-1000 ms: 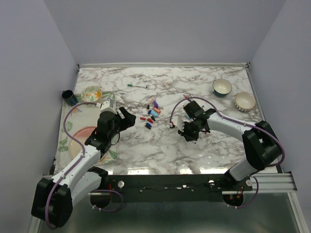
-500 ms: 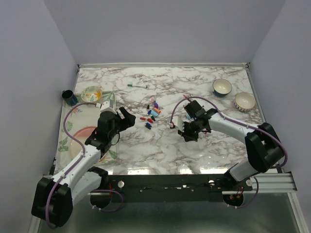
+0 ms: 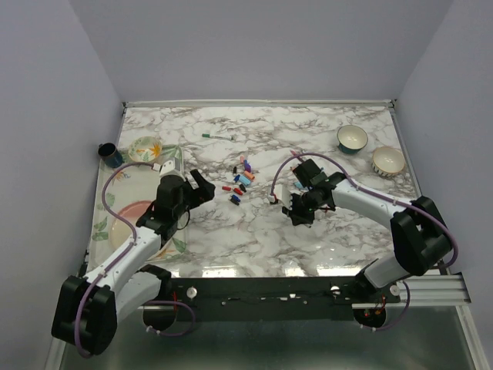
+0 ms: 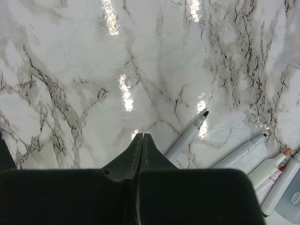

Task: Open the pen caps
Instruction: Grab a pen on the table with the left arm

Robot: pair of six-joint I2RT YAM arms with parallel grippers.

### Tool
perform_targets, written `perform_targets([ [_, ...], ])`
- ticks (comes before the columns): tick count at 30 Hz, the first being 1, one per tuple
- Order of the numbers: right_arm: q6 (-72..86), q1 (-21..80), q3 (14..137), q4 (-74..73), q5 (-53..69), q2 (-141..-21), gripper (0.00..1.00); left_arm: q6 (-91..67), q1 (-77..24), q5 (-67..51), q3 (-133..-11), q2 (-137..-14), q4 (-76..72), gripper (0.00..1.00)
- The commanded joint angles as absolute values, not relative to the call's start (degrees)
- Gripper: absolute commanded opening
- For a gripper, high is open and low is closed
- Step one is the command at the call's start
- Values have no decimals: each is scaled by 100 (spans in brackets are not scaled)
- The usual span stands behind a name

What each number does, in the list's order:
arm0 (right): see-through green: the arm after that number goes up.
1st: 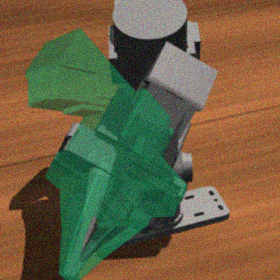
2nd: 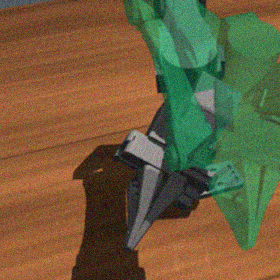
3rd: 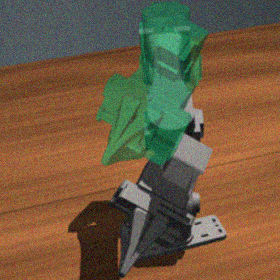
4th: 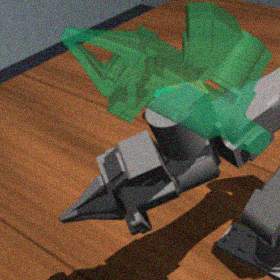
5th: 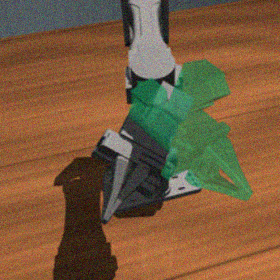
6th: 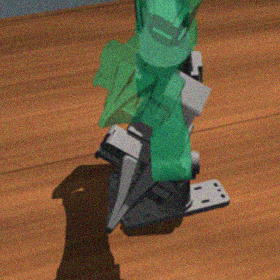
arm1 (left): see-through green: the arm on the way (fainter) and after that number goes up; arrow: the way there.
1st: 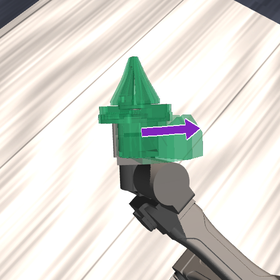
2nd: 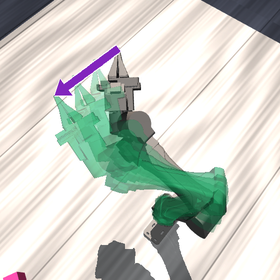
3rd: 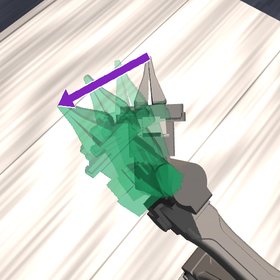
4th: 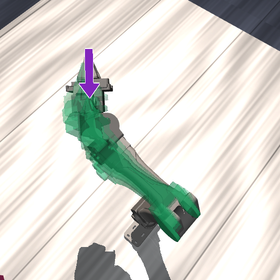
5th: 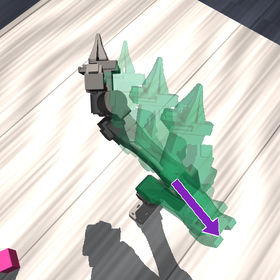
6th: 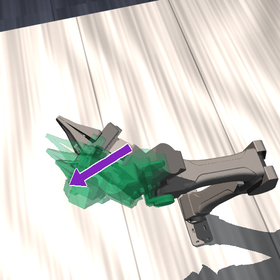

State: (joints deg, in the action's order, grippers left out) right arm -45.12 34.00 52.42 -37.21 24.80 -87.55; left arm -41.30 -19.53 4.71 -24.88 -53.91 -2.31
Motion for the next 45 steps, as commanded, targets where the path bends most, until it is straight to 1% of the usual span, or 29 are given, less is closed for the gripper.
perform_targets([
  [1,-4605,3357,5238,-3876,2698,-8552,7,-4096,-1881,580,-2873,-5834,-71,99],
  [7,-4614,3322,5238,-3894,2777,-8473,7,-4131,-1854,492,-3366,-6345,132,99],
  [20,-4632,3305,5247,-3902,2830,-8350,7,-4131,-1846,571,-3682,-6530,193,99],
  [34,-4649,3261,5247,-3885,2839,-8209,7,-4069,-1740,659,-4324,-6987,431,99],
  [40,-4649,3261,5229,-3867,2760,-8174,7,-4087,-1670,747,-4816,-7364,606,99],
  [44,-4649,3261,5221,-3850,2725,-8121,7,-4087,-1539,826,-5351,-7795,860,99],
  [45,-4649,3243,5229,-3850,2725,-8104,7,-4096,-1495,826,-5657,-7909,948,99],
])
